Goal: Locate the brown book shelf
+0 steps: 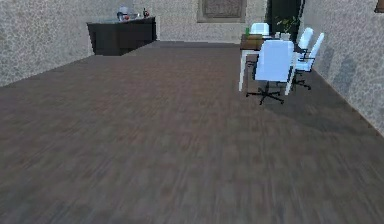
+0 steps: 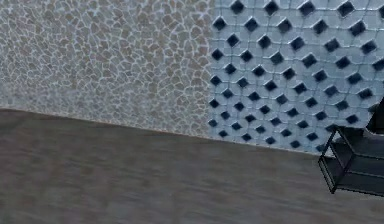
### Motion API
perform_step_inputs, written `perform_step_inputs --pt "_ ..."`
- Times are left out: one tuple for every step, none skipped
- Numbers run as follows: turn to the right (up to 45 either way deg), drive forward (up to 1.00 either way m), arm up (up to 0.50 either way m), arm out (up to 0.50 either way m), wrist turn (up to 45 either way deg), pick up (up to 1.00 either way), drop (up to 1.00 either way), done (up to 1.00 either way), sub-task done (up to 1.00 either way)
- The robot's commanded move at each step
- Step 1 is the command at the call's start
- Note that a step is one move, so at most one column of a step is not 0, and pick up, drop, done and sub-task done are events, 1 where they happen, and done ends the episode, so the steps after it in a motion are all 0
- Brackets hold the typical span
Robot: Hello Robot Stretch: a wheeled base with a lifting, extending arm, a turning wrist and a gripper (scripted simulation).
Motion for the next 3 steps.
perform_step_inputs --pt "-45.0 0.00 0.00 0.00 0.0 0.00 0.00 0.00 0.00" --pt "0.0 0.75 0.00 0.00 0.0 0.00 0.00 0.00 0.00" --pt "-12.0 0.00 0.00 0.00 0.0 0.00 0.00 0.00 0.00"
